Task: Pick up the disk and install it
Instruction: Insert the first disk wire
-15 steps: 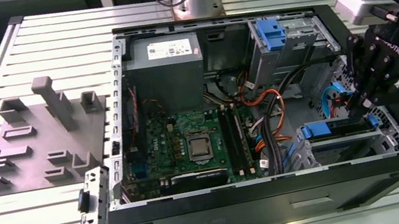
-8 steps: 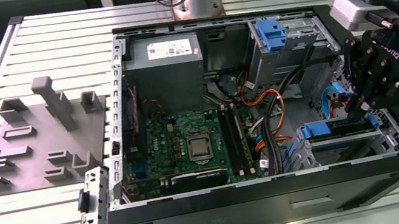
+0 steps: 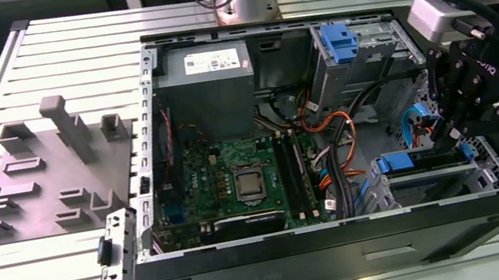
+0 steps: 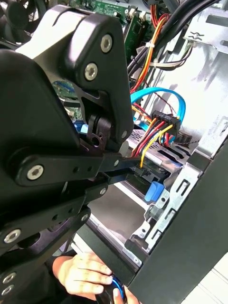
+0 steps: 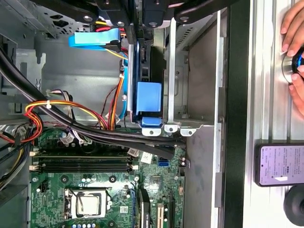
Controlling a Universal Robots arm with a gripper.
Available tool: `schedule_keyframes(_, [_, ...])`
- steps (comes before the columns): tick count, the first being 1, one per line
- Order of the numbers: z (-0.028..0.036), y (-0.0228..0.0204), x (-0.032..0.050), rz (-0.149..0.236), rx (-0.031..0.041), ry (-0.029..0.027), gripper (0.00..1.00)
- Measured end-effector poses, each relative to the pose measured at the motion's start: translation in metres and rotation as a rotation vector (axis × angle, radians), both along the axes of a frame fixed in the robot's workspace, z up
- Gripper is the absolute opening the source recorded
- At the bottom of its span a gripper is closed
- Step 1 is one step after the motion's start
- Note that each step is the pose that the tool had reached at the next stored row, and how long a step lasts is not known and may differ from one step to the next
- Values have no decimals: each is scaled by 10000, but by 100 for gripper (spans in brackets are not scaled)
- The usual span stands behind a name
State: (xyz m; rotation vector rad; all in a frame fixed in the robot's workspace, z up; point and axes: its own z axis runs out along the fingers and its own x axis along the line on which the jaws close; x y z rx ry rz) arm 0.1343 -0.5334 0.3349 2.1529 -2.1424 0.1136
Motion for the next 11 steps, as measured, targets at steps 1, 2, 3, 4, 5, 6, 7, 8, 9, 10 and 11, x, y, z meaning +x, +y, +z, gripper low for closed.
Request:
schedule_keyframes(1, [0,0,0,1,0,-3,17])
schedule_keyframes(2, [-1,0,0,1,-1,-5,17])
schedule_keyframes(3, [-1,1,0,1,-2,-10,17])
schedule_keyframes(4, [-2,0,-1,-1,-2,-24,17])
schedule_keyframes(5, [-3,1,-2,-1,-2,-57,17])
schedule_keyframes(6, [-4,1,-6,-1,0,-100,17])
schedule_keyframes(7, [-5,1,-10,0,3,-143,17])
schedule_keyframes(8, [-6,0,-15,0,6,-175,17])
schedule_keyframes(9, [-8,-1,-20,0,12,-191,17])
schedule_keyframes(10, [-10,-2,-28,0,17,-202,17])
schedule_keyframes(11, [-12,-4,-32,1,22,-213,17])
